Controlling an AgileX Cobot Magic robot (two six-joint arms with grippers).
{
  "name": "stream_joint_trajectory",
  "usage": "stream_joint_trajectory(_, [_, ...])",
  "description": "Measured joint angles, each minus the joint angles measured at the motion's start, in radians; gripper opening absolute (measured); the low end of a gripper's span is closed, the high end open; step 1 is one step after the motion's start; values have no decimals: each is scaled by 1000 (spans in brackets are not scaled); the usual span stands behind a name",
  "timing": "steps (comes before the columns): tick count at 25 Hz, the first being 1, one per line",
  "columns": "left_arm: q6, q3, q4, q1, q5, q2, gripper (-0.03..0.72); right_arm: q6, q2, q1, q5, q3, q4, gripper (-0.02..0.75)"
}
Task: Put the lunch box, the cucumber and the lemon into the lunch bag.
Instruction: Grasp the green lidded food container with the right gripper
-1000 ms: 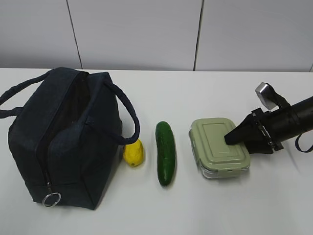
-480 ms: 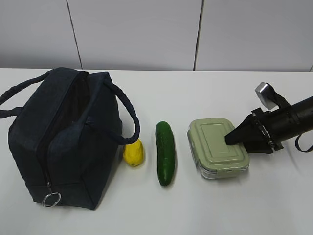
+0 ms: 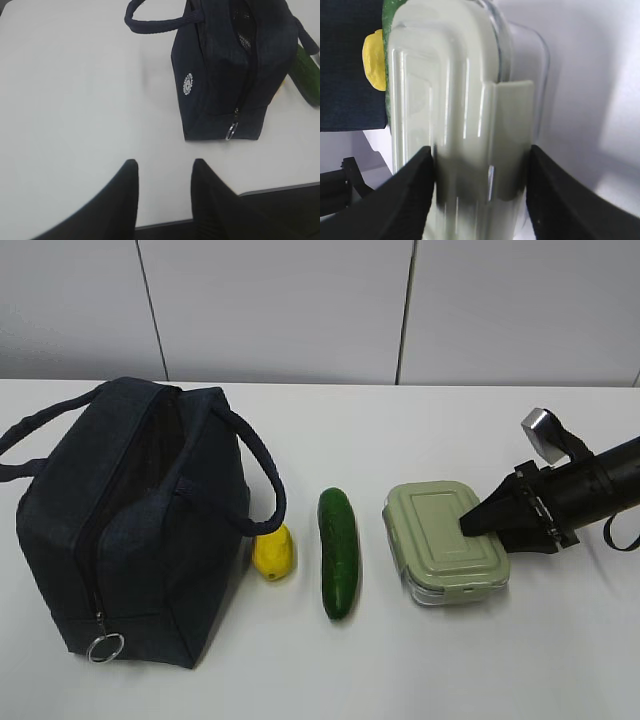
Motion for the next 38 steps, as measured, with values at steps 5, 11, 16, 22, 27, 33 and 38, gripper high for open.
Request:
stream_joint_trajectory(5, [0,0,0,0,0,0,239,0,0,0,0,0,0,425])
stream_joint_trajectory(11, [0,0,0,0,0,0,239,-2,0,0,0,0,-2,425])
stream_joint_trajectory(16, [0,0,0,0,0,0,239,-2,0,0,2,0,-3,415])
stream_joint_trajectory(22, [0,0,0,0,0,0,239,-2,0,0,8,0,-3,398])
stream_joint_trajectory(27, [0,0,0,0,0,0,239,-2,0,0,8,0,-4,397])
stream_joint_trajectory(33, [0,0,0,0,0,0,239,-2,0,0,8,0,-6,393])
stream_joint_trajectory(38, [0,0,0,0,0,0,239,-2,0,0,8,0,-6,392])
